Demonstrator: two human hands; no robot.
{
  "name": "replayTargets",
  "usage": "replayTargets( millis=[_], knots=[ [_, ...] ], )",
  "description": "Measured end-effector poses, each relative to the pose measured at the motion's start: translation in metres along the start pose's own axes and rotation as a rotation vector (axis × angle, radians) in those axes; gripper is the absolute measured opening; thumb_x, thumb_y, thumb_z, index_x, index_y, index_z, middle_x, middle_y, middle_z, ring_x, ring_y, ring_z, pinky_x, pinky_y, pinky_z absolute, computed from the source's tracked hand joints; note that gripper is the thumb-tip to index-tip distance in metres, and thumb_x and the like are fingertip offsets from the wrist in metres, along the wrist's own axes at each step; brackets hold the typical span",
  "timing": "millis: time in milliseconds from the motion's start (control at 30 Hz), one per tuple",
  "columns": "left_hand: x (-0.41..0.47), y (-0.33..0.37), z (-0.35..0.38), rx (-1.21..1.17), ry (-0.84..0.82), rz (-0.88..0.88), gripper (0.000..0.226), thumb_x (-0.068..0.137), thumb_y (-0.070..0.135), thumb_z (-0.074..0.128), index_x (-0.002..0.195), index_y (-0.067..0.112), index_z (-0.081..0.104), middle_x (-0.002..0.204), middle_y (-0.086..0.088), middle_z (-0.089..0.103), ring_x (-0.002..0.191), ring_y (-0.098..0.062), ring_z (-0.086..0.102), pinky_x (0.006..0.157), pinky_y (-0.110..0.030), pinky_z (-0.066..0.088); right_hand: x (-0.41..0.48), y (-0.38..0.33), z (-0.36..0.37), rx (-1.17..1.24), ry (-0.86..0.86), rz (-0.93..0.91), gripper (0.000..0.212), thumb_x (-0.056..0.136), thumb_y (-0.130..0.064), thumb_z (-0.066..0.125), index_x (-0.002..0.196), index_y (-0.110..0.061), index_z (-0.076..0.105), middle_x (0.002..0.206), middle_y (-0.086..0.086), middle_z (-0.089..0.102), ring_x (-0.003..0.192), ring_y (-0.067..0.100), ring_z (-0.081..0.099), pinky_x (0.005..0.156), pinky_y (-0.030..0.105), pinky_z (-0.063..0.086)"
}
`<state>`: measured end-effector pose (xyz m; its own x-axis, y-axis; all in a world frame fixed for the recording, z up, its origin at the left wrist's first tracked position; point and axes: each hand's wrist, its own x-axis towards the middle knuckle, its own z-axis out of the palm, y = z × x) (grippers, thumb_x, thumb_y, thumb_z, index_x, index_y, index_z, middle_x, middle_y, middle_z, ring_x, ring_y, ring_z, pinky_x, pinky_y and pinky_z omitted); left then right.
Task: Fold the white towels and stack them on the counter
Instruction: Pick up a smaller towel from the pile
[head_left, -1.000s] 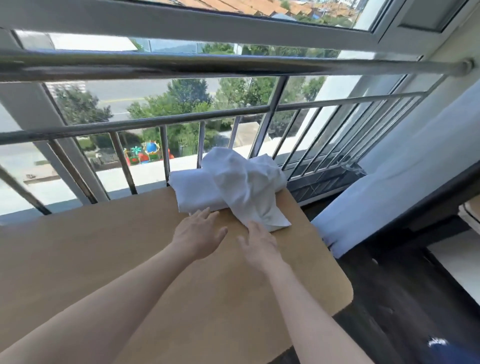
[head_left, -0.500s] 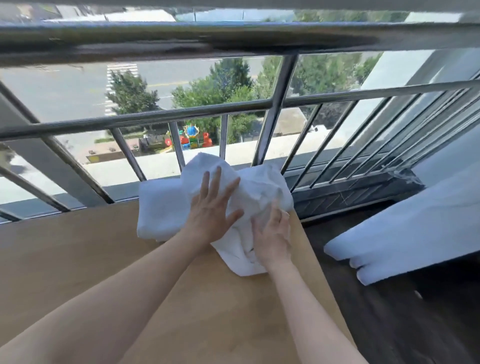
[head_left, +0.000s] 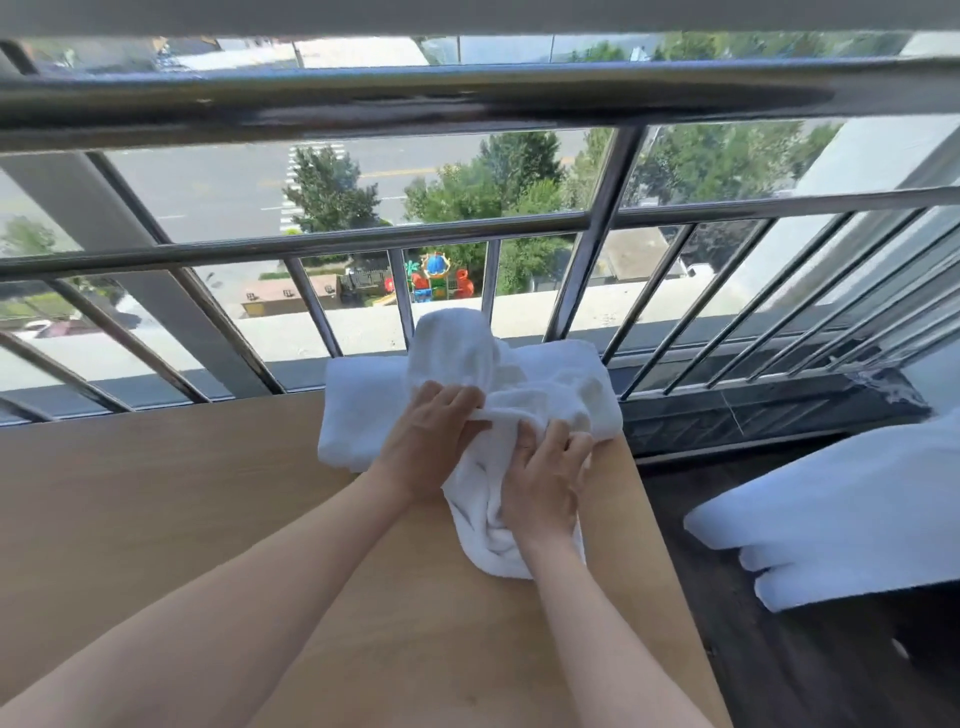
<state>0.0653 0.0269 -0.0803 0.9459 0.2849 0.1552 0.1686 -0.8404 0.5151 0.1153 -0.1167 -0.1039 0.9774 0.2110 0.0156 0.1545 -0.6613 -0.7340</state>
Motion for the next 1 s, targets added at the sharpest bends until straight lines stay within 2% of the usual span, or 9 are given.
replayTargets(
  millis=[167, 267, 333, 400, 567, 667, 767, 900, 1000],
  knots=[
    [-0.041, -0.002, -0.041, 0.005, 0.041, -0.003, 0.022, 0.099, 0.027, 0.06, 0.11, 0.008, 0.062, 0.097, -0.009, 0.062, 0.095, -0.028, 0.049, 0.076, -0.041, 0.043, -0.041, -0.032, 0.0, 0.073, 0.044, -0.1, 0.06, 0.096, -0.056, 0.018, 0.101, -0.006, 0.051, 0.101, -0.002, 0.039, 0.087, 0.022, 0.046, 0.073, 0.028, 0.032],
    [-0.077, -0.011, -0.072, 0.005, 0.08, 0.01, 0.024, 0.098, 0.029, 0.062, 0.109, 0.008, 0.064, 0.093, -0.007, 0.061, 0.092, -0.028, 0.055, 0.073, -0.041, 0.047, -0.074, -0.05, 0.004, 0.047, 0.028, -0.167, 0.053, 0.104, -0.046, 0.022, 0.103, -0.005, 0.057, 0.104, 0.002, 0.053, 0.092, 0.028, 0.055, 0.073, 0.027, 0.028],
    [-0.106, -0.02, -0.092, 0.009, 0.094, 0.025, 0.024, 0.096, 0.029, 0.064, 0.107, 0.008, 0.066, 0.091, -0.007, 0.061, 0.087, -0.029, 0.058, 0.071, -0.043, 0.05, -0.099, -0.061, 0.008, 0.02, -0.016, -0.217, 0.048, 0.1, -0.043, 0.028, 0.102, -0.005, 0.059, 0.108, 0.008, 0.06, 0.095, 0.033, 0.058, 0.073, 0.029, 0.029],
    [-0.14, -0.031, -0.11, 0.007, 0.11, 0.019, 0.023, 0.096, 0.03, 0.065, 0.106, 0.009, 0.066, 0.092, -0.006, 0.062, 0.085, -0.029, 0.06, 0.071, -0.041, 0.05, -0.128, -0.075, 0.012, -0.004, -0.061, -0.273, 0.055, 0.099, -0.048, 0.023, 0.097, -0.005, 0.058, 0.106, 0.01, 0.061, 0.094, 0.034, 0.059, 0.072, 0.032, 0.031],
    [-0.238, -0.07, -0.145, -0.001, 0.152, -0.046, 0.022, 0.095, 0.033, 0.067, 0.104, 0.013, 0.065, 0.094, -0.003, 0.063, 0.085, -0.026, 0.06, 0.07, -0.035, 0.047, -0.214, -0.107, 0.035, -0.028, -0.168, -0.373, 0.074, 0.091, -0.058, 0.009, 0.103, -0.003, 0.057, 0.11, 0.009, 0.059, 0.096, 0.032, 0.058, 0.073, 0.028, 0.028],
    [-0.308, -0.097, -0.168, -0.027, 0.185, -0.098, 0.017, 0.094, 0.036, 0.067, 0.102, 0.021, 0.062, 0.095, 0.001, 0.063, 0.086, -0.022, 0.059, 0.069, -0.032, 0.044, -0.275, -0.124, 0.061, -0.072, -0.238, -0.384, 0.055, 0.101, -0.05, 0.023, 0.098, -0.005, 0.055, 0.11, 0.011, 0.057, 0.092, 0.036, 0.059, 0.071, 0.034, 0.034],
    [-0.374, -0.122, -0.19, -0.002, 0.227, -0.153, 0.017, 0.093, 0.039, 0.067, 0.1, 0.03, 0.055, 0.092, 0.006, 0.059, 0.082, -0.02, 0.057, 0.063, -0.035, 0.048, -0.327, -0.137, 0.092, -0.124, -0.318, -0.379, 0.035, 0.105, -0.039, 0.032, 0.09, -0.012, 0.047, 0.104, 0.006, 0.054, 0.084, 0.037, 0.058, 0.069, 0.036, 0.031],
    [-0.443, -0.157, -0.216, 0.006, 0.235, -0.254, 0.021, 0.093, 0.041, 0.067, 0.102, 0.023, 0.063, 0.092, 0.007, 0.059, 0.082, -0.019, 0.057, 0.065, -0.035, 0.049, -0.385, -0.158, 0.129, -0.14, -0.4, -0.429, 0.032, 0.104, -0.044, 0.029, 0.085, -0.02, 0.038, 0.095, -0.007, 0.042, 0.075, 0.023, 0.043, 0.069, 0.033, 0.028],
    [-0.481, -0.185, -0.232, 0.04, 0.233, -0.305, 0.022, 0.092, 0.042, 0.067, 0.099, 0.022, 0.063, 0.085, 0.009, 0.053, 0.078, -0.015, 0.052, 0.061, -0.033, 0.045, -0.413, -0.175, 0.161, -0.13, -0.435, -0.471, 0.033, 0.104, -0.045, 0.028, 0.083, -0.021, 0.038, 0.099, -0.005, 0.045, 0.075, 0.017, 0.035, 0.071, 0.035, 0.029]
  ],
)
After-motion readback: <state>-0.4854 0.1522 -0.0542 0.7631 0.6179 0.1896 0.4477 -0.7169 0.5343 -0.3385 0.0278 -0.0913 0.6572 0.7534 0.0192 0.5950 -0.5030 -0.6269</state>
